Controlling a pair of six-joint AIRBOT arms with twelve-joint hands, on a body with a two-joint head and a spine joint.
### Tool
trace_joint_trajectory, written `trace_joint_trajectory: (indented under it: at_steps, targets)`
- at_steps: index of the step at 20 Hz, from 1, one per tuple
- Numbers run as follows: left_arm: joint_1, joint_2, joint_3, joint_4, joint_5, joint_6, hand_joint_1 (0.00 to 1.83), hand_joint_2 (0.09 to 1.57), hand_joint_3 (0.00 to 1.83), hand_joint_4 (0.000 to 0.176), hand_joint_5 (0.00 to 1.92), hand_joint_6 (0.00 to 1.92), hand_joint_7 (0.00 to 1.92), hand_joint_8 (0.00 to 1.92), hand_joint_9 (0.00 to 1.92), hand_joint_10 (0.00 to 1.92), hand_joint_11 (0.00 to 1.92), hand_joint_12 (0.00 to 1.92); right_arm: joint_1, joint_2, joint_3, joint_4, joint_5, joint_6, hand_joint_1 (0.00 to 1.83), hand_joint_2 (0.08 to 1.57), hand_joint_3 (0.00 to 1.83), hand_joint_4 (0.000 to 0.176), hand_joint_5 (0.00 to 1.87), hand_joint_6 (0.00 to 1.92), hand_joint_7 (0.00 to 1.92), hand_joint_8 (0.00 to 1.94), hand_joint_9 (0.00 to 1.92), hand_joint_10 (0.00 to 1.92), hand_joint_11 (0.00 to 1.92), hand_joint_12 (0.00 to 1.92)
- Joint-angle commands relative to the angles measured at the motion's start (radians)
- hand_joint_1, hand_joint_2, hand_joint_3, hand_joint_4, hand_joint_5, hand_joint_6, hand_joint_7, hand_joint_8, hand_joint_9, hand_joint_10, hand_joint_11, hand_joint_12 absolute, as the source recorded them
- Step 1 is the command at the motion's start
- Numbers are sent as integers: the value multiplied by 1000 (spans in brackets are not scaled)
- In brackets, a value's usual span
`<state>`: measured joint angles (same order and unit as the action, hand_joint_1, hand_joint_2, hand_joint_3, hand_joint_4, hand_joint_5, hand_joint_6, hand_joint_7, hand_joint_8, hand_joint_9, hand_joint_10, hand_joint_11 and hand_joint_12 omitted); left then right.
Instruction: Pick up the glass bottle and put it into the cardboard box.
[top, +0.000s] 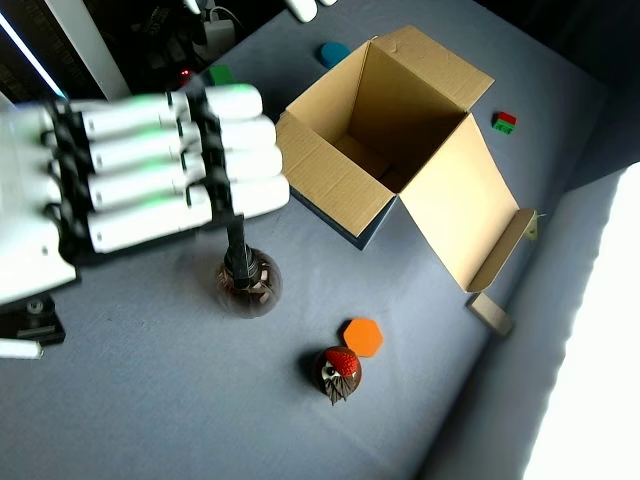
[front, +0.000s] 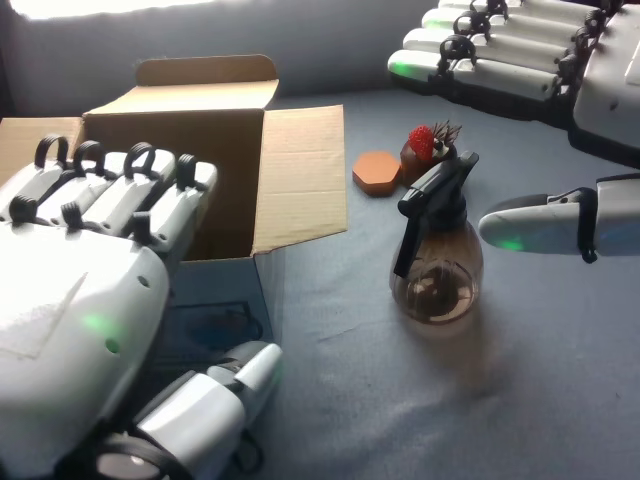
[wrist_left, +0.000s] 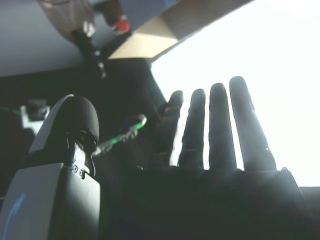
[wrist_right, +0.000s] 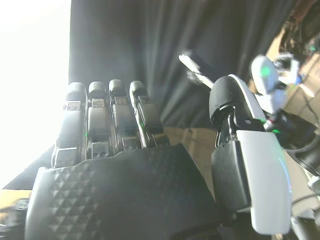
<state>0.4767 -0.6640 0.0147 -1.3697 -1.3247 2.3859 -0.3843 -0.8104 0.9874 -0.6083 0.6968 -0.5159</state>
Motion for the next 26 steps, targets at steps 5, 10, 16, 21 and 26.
trace_joint_trajectory:
  at_steps: [5,10,16,21,26]
  targets:
    - [24,-130,-50,95,-285,7,193,1216,0,0,22,1,30,1,70,6,0,384,29,-2,20,11,92,37,1037,1049,0,0,0,0,0,0,0,0,0,0]
    - [77,-257,-44,103,-404,-13,193,1216,0,0,24,1,34,1,76,5,0,420,73,-17,44,-24,31,109,1084,1093,0,0,0,0,0,0,0,0,0,0]
    - [162,-329,-30,152,-439,-59,221,1221,0,0,6,0,16,1,54,2,0,335,111,-25,58,-171,25,322,1076,1223,46,0,0,0,0,0,0,0,0,0]
    - [206,-329,-21,150,-435,-93,221,1222,0,0,28,4,22,2,73,5,0,418,152,-60,109,-330,-35,564,1133,1213,43,0,0,0,0,0,0,0,0,0]
    - [208,-332,-16,118,-425,-94,241,1217,0,0,31,4,25,2,63,0,0,403,150,-63,132,-421,-14,691,1070,1222,48,0,0,0,0,0,0,0,0,0]
